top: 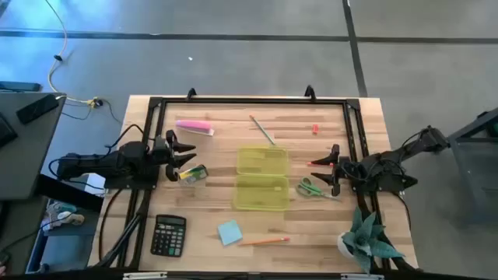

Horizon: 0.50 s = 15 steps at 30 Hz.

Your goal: Pack school essentials

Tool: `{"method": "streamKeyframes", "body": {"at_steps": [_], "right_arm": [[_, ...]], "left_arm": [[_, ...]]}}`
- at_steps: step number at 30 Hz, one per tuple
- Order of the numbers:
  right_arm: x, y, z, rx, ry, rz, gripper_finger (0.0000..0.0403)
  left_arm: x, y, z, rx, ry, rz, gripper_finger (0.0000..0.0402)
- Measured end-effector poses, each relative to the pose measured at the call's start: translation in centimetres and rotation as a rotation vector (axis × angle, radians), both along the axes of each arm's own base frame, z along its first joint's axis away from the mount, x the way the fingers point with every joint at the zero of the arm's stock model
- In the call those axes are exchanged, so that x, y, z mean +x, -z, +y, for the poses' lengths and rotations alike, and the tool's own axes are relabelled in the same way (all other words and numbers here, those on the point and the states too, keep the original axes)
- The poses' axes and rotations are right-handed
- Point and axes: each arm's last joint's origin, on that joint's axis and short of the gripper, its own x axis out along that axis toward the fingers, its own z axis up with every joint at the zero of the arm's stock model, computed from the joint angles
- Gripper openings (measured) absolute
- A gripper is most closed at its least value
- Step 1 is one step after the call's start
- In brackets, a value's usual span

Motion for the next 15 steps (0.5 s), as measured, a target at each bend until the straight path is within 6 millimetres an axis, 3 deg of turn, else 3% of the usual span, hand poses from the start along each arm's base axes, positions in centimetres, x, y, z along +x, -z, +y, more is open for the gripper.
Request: {"method": "streamKeyframes", "body": {"at_steps": [15], "right_arm": [[-0.1, -2.2, -0.1, 0.08, 0.042, -0.138, 0.0192]], "left_arm": [[0.0, 0.0, 0.0, -0.001, 0.0, 0.0, 0.0131]]}}
